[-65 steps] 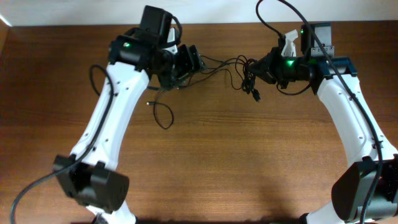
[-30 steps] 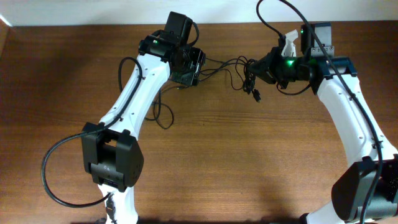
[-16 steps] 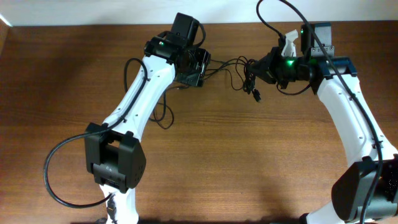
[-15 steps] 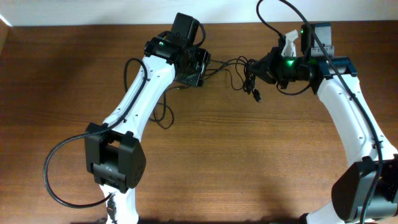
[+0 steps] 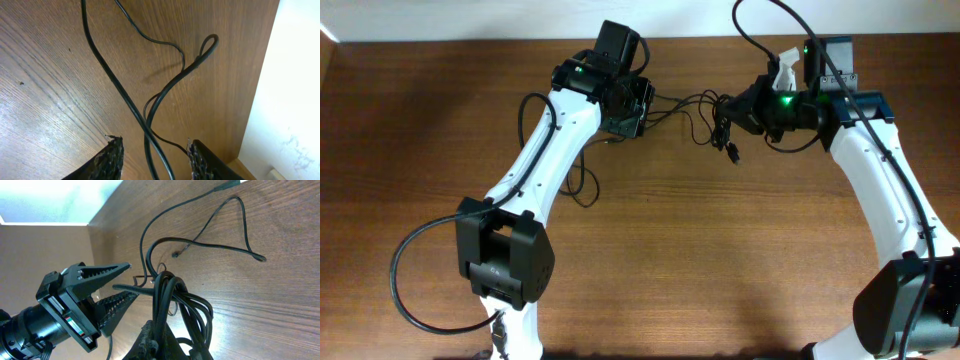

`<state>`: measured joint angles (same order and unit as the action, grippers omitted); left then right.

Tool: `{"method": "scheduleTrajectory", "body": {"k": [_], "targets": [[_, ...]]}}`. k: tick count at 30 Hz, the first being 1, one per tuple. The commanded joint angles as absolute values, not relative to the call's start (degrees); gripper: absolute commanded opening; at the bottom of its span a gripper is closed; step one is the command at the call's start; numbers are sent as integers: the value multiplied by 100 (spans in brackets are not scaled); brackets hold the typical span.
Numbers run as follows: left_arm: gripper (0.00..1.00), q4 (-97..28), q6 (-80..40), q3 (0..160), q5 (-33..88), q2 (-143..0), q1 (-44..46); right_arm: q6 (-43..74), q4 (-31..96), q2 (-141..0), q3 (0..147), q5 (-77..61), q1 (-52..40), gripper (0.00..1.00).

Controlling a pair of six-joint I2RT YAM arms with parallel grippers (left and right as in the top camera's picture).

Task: Untangle cables

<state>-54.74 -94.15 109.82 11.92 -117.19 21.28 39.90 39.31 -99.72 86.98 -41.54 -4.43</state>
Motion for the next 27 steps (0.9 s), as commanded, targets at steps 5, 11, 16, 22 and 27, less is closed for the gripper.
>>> {"method": "scheduleTrajectory", "body": {"k": [5,11,16,22,27], "targets": [[40,-5468,-9467,10975,1210,-12044,2121,3942,3894,-10022,8680,-4289,-416,4],[32,-5452,-9424,10975,1170,-12042,2115,3942,3874,-10025,8680,-4287,-416,4],[12,-5470,-9139,10978,1175,-12042,2032,3924,3876,-10025,8680,-4130,-416,4],[0,-5474,-8632,10978,1175,-11987,1896,3922,3874,-10025,8678,-3977,-414,4],[0,-5465,-8093,10978,1175,-11743,1785,3535,3966,-10040,8678,-3649,-414,4]]}}
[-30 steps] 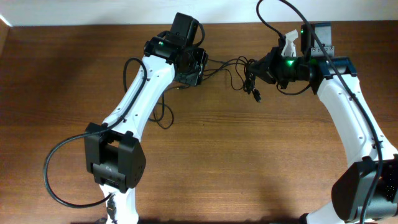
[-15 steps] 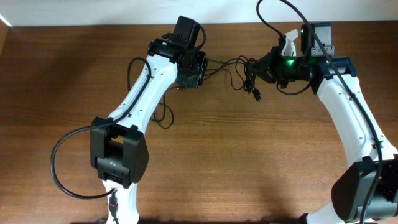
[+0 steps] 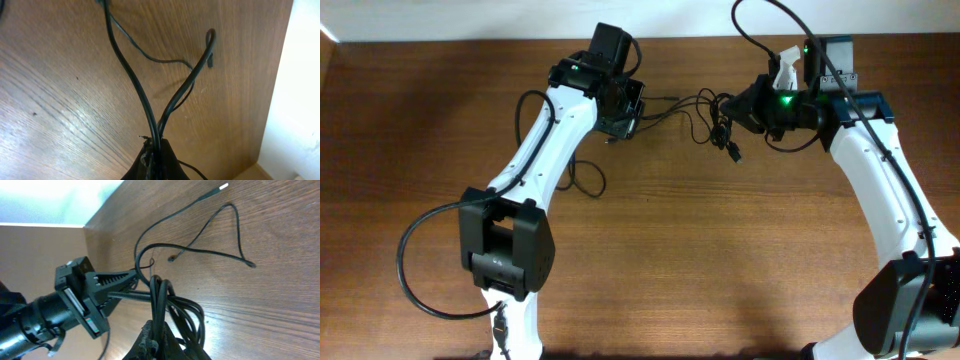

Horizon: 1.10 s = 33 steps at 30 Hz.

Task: Untangle cables

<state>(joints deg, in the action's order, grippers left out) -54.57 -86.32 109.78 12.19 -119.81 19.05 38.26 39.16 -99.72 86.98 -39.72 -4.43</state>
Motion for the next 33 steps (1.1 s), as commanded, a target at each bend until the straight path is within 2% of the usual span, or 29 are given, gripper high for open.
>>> {"method": "scheduleTrajectory", "body": {"k": [1,13,21,33], "targets": [[0,-5465,-7905,10978,1170,-11633,1750,3533,4014,-10047,8678,-3524,-414,4],[0,-5498,-6580,10978,1085,-10313,982,3542,4709,-10062,8678,-1997,-410,4],[0,-5511,-6563,10978,1116,-9443,357,3540,5111,-10066,8678,-991,-410,4],[0,-5505,-6329,10978,1109,-8471,126,3540,5168,-10066,8678,-961,-410,10]]}}
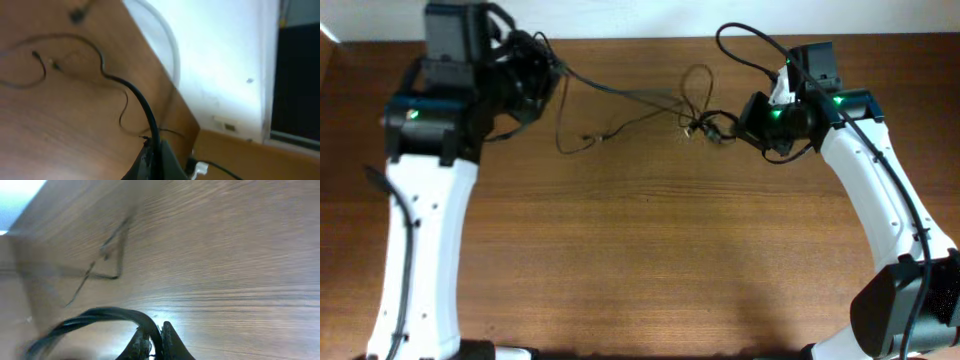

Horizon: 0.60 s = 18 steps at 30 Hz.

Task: Untangle cables

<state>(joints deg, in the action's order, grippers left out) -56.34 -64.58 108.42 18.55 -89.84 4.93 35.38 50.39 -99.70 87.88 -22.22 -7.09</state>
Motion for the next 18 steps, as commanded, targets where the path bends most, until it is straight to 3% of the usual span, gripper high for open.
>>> {"method": "scheduleTrajectory", "body": {"k": [1,11,18], "targets": [[0,-5489,-6329,10978,1109,-8416,126,3540,5172,-10066,8678,-961,-410,11],[0,-5540,-6326,10978,1168,-8213,-145,3542,5166,-10066,8678,-963,-410,11],[0,-5223,-6326,10978,2064,-8219,-117,3542,5131,-10066,8678,-1009,-410,15]]}}
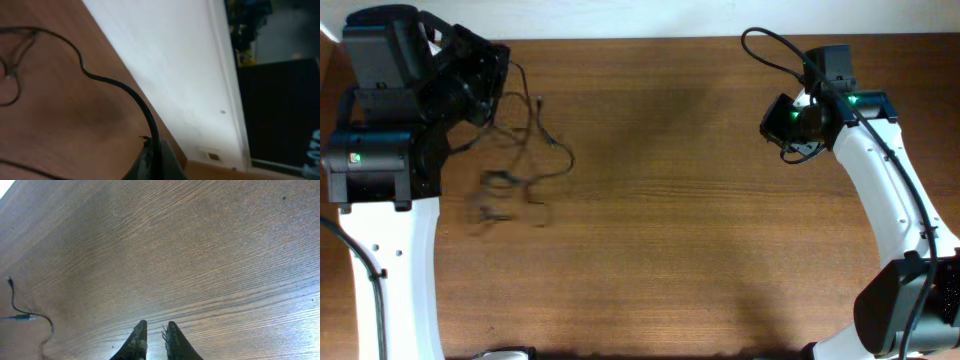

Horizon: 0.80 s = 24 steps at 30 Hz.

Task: Untangle cables

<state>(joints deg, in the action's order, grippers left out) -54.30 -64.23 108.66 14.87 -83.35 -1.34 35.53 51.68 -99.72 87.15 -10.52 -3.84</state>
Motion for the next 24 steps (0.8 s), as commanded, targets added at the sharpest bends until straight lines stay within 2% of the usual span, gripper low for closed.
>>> {"method": "scheduleTrajectory", "body": {"k": [1,6,8,12,16,24], "targets": [[0,-5085,-6326,10978,2292,-8228,-117,3540,5109,-10066,8678,-1100,-410,15],[0,-4453,-6333,10978,2810,-8272,-110,3465,4838,-10066,8678,-2259,-412,15],[0,-4438,-6479,10978,2836,-8281,-40,2958,4418,-10066,8678,-3446,-423,16],[0,-4303,-6799,10978,2829,-8281,381,2504,3664,-10066,8678,-5076,-609,29],[0,-3811,-6807,10978,2738,-8281,794,2521,3382,-10066,8678,-5476,-1000,46],[0,-3465,-6976,10978,2460,-8281,1240,2692,3258,-10066,8678,-5463,-1743,63]]}}
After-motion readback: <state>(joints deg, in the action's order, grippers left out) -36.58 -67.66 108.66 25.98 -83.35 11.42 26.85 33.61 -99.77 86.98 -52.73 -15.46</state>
